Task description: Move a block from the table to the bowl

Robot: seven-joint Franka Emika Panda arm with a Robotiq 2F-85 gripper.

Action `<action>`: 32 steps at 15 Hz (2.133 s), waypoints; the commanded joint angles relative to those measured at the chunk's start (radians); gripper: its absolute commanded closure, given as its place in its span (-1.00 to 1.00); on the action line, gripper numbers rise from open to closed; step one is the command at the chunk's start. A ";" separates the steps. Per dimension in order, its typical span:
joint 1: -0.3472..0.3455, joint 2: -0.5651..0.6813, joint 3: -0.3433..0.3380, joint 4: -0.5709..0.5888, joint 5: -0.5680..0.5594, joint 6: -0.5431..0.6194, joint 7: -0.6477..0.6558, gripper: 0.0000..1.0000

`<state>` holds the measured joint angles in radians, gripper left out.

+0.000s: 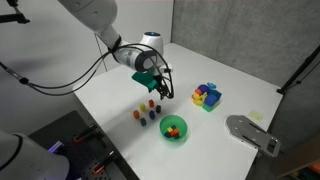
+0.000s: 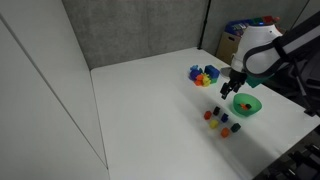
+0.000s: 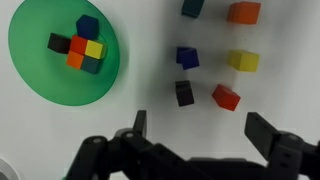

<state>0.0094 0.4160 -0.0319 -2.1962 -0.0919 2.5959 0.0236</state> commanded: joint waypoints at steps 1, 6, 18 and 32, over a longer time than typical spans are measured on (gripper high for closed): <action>0.013 0.088 -0.025 0.051 -0.020 0.037 0.026 -1.00; 0.032 0.191 -0.045 0.087 -0.023 0.110 0.026 -1.00; 0.116 0.355 -0.111 0.175 -0.027 0.181 0.043 -1.00; 0.150 0.310 -0.169 0.187 -0.024 0.098 0.089 0.80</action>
<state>0.1504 0.7782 -0.1775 -2.0099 -0.0919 2.7610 0.0717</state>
